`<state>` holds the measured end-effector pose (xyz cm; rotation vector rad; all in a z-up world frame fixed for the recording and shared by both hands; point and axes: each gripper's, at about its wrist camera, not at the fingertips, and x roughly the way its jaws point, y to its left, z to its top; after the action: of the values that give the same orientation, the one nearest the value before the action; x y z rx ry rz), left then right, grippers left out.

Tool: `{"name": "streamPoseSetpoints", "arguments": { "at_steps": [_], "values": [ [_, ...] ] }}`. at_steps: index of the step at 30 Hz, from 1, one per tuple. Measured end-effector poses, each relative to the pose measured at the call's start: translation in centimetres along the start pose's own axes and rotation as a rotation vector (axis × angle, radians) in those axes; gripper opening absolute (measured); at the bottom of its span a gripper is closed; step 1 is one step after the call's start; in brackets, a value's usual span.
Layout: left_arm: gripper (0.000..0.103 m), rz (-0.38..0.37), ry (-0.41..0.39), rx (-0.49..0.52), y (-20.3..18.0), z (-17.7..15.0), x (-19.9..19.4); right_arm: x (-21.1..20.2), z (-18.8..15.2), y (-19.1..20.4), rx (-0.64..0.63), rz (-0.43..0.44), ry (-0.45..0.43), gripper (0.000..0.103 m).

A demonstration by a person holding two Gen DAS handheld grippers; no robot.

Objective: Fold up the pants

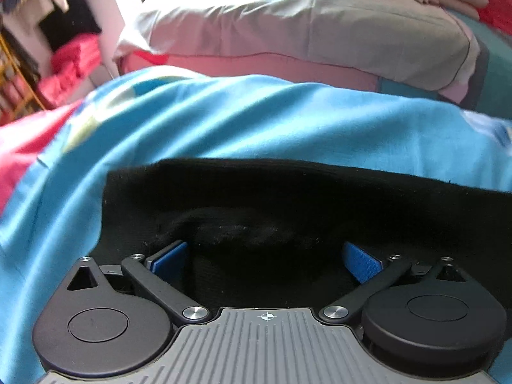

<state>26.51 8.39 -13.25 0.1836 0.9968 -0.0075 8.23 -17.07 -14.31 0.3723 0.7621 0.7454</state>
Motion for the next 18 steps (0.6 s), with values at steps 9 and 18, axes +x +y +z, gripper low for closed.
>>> {"name": "streamPoseSetpoints", "arguments": {
  "at_steps": [9,18],
  "values": [
    [0.103,-0.02,-0.025,0.016,0.4,-0.7,0.1,6.3,3.6,-5.9,0.181,0.221,0.003,0.077],
    [0.103,-0.037,-0.029,0.025,0.4,-0.8,0.0,6.7,4.0,-11.0,0.406,0.367,-0.044,0.07]
  ]
}}
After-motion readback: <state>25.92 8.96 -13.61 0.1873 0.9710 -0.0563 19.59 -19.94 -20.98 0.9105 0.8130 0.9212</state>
